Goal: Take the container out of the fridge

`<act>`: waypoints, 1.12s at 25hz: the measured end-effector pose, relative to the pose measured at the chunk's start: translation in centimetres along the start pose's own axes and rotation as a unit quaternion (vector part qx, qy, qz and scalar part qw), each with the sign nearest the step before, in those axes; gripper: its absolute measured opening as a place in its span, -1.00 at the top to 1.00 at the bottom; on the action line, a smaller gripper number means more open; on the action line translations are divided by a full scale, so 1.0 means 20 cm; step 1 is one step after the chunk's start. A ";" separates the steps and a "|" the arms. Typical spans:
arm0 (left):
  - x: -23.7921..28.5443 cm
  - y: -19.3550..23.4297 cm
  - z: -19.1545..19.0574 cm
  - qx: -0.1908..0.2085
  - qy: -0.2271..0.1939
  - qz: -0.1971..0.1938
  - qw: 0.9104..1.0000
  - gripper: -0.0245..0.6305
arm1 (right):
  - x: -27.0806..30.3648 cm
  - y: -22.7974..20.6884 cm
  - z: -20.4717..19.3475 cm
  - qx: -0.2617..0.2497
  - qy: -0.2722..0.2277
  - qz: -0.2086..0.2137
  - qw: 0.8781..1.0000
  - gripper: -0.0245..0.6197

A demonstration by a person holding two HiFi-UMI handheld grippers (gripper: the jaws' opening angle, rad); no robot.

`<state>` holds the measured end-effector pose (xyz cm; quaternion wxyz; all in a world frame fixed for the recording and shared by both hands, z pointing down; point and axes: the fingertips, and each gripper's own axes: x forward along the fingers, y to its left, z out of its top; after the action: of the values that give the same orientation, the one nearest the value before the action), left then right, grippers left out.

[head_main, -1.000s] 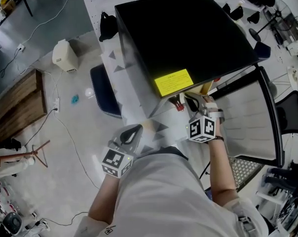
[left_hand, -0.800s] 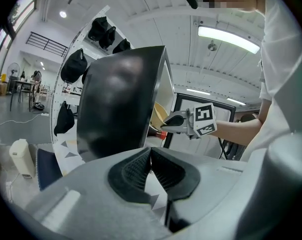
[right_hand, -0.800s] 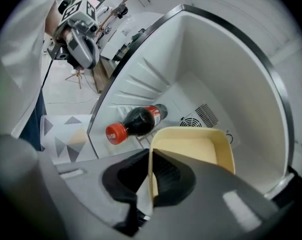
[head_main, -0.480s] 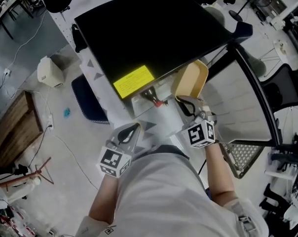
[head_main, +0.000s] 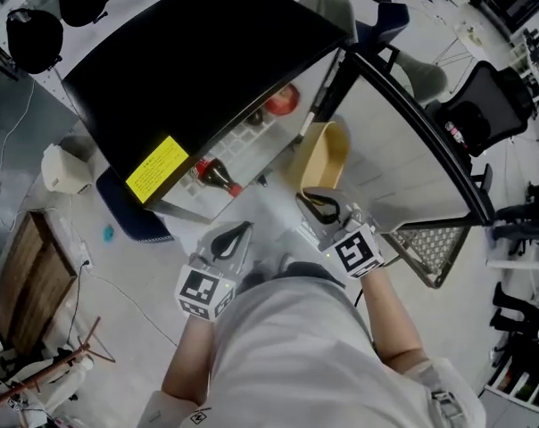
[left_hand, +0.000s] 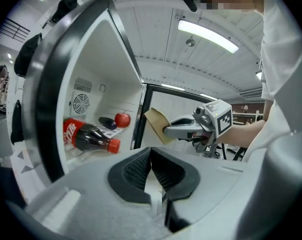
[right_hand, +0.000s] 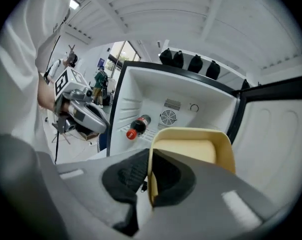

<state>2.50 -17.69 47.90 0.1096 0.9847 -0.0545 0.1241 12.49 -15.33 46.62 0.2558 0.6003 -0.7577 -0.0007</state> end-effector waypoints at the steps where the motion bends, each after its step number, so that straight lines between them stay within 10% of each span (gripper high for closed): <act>1: 0.03 -0.02 0.01 0.002 0.000 -0.010 1.000 0.90 | -0.03 0.00 -0.01 0.017 -0.004 -0.001 1.000 0.88; 28: 0.41 -0.35 0.05 0.012 0.014 -0.112 0.994 0.89 | -0.51 -0.01 -0.30 0.313 -0.098 -0.029 0.944 0.89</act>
<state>11.61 -11.76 47.61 0.1119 0.9840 0.0593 0.1249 16.43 -4.31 47.88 -0.0201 0.6687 -0.7234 0.1703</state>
